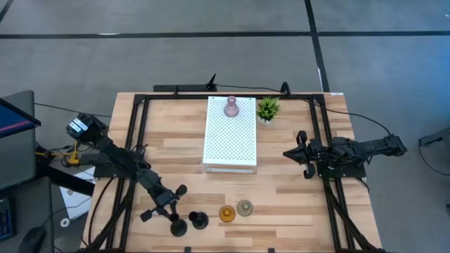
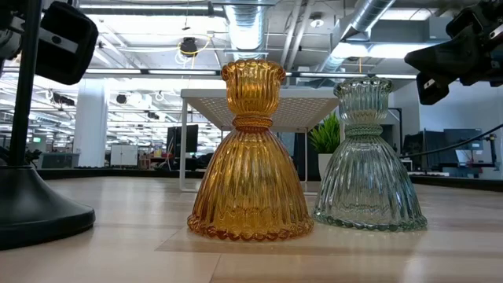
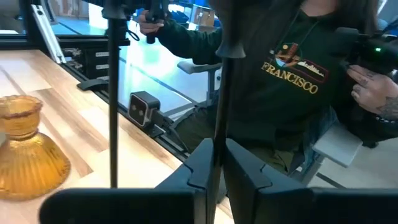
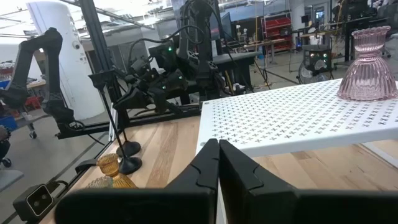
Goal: Pick & Place candle stick holders
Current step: Put the left black candle holder on the shelf, then align the black candle holder with the other black candle holder on the shelf
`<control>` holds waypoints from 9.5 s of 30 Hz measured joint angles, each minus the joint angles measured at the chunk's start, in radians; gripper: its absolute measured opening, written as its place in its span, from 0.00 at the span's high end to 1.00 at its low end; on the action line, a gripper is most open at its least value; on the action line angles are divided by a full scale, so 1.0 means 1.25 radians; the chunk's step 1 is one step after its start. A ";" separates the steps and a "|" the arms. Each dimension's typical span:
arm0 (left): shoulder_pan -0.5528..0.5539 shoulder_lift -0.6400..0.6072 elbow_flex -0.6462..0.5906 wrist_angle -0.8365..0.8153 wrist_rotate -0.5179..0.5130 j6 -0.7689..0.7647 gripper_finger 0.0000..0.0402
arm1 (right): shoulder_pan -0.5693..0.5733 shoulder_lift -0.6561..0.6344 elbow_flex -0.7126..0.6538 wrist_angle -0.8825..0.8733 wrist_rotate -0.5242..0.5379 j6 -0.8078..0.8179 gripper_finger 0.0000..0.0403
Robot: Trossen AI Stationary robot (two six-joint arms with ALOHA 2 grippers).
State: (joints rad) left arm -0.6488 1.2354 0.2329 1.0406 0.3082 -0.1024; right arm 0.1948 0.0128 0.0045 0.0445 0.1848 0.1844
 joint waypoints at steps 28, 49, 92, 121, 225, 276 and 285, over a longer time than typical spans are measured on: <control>0.000 -0.435 0.000 -0.494 -0.420 -0.174 0.95 | 0.000 0.000 0.000 0.000 0.000 0.000 1.00; 0.019 -0.524 0.241 -0.659 -0.797 0.102 0.95 | 0.000 0.000 0.000 0.000 0.000 -0.009 1.00; 0.772 -0.158 0.474 -0.634 -0.234 0.028 0.95 | 0.000 0.000 0.000 0.000 0.000 -0.008 1.00; 0.783 -0.095 0.476 -0.575 -0.233 0.014 0.95 | 0.001 0.000 0.000 -0.001 -0.001 -0.008 1.00; 0.266 -0.361 0.047 -0.547 0.006 0.246 0.99 | 0.000 0.000 0.000 0.000 -0.002 -0.007 1.00; 0.162 0.147 0.021 0.018 0.048 0.173 0.47 | 0.000 0.000 0.000 0.000 0.000 -0.007 1.00; 0.147 0.273 0.139 0.019 0.047 0.119 0.45 | 0.000 0.000 0.000 0.000 0.000 -0.007 1.00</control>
State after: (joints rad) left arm -0.4652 1.5762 0.4063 1.0643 0.3672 0.0462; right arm 0.1951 0.0128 0.0044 0.0443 0.1844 0.1753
